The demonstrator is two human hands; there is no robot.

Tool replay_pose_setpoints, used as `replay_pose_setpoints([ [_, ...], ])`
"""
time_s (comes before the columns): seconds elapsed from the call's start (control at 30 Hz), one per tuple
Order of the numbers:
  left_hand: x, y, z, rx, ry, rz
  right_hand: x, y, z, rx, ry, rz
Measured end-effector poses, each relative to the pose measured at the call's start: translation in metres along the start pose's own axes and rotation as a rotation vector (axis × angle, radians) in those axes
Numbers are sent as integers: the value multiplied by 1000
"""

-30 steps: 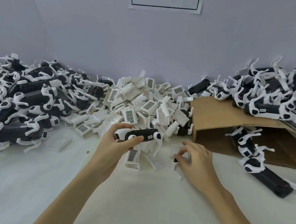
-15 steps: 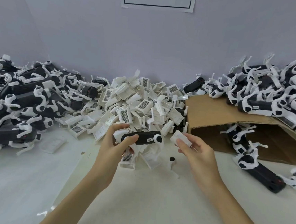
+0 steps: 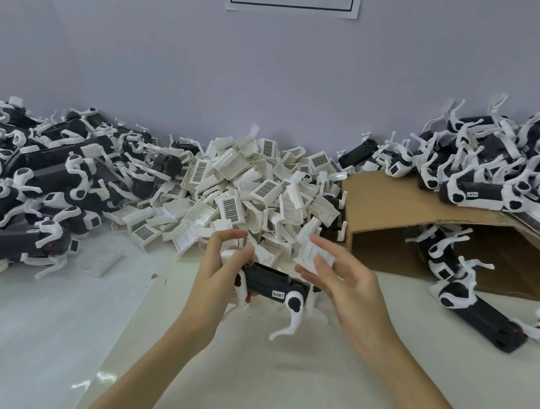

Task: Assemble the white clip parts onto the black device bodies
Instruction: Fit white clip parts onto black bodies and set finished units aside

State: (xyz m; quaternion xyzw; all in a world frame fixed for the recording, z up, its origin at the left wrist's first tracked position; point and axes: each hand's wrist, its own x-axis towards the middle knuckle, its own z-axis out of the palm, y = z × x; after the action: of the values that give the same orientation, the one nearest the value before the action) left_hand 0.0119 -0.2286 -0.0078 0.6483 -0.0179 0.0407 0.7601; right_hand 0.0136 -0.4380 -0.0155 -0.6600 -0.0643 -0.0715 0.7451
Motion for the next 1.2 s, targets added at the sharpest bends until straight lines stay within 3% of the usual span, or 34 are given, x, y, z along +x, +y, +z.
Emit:
replay_pose_setpoints([
  [0.3,-2,-1,3,40,8,11,-5,0,8,-4,-60,-169],
  [0.6,-5,0,5,61,-6,60,-16,-2,16,-638,-100,-546],
  [0.7,-6,1,6,66,-12,64,-16,-7,15,-603,-135,-483],
  [0.87,-8,5,6,69,2,76,-18,-11,7,-401,-385,-233],
  [1.2,-7,3,5,133,14,118,-19,1,25,-111,-177,-138],
])
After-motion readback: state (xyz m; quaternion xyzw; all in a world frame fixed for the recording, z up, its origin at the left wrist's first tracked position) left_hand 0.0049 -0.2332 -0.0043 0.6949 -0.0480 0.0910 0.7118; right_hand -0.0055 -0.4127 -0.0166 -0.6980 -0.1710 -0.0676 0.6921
